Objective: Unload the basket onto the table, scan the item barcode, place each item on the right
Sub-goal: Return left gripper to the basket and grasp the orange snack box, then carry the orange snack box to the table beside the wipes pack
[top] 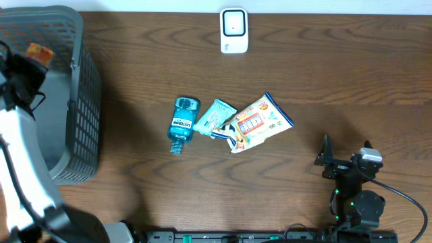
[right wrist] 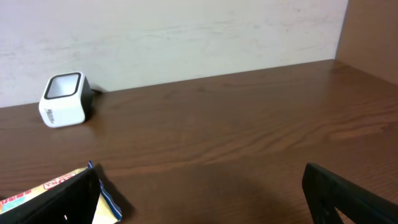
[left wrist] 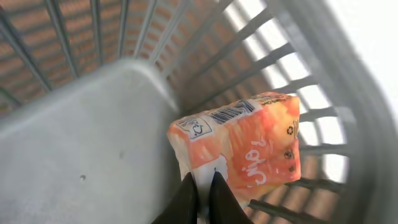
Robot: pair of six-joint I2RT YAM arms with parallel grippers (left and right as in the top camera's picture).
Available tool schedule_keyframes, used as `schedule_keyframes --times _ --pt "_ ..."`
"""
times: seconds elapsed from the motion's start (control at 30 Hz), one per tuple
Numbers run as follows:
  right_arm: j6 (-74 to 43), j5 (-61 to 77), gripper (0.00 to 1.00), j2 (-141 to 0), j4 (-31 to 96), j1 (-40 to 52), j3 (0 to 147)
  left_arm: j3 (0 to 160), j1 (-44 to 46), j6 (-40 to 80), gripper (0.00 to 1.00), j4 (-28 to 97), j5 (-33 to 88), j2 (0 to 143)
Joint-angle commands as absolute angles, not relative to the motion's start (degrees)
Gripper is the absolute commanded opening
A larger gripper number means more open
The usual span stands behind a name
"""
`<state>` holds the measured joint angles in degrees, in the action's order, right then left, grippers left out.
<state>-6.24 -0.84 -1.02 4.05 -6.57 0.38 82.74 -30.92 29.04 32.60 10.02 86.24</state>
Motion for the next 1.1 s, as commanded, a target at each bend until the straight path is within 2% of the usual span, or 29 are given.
schedule_keyframes --times 0.0,0.13,0.3,0.53,0.77,1.07 --pt "-5.48 -0.71 0.99 -0.86 4.27 -7.18 0.32 82.63 -30.89 29.85 0.07 32.56 10.02 79.42" --pt "-5.48 -0.71 0.99 -0.86 4.27 -7.18 0.32 82.63 -30.5 31.44 0.07 34.02 10.98 72.95" --pt "-5.5 -0.71 0.99 -0.86 4.27 -7.18 0.32 82.63 -26.55 31.16 0.07 38.11 22.81 67.42" --pt "-5.48 -0.71 0.99 -0.86 4.27 -7.18 0.32 81.97 -11.81 25.52 0.07 46.83 25.04 67.42" --pt "-5.48 -0.71 0.99 -0.86 4.27 -7.18 0.32 78.3 5.08 22.09 0.07 47.03 21.89 71.96" --pt "-5.5 -0.71 0.99 -0.86 4.27 -7.18 0.32 77.12 20.29 22.09 0.07 43.68 18.74 83.9"
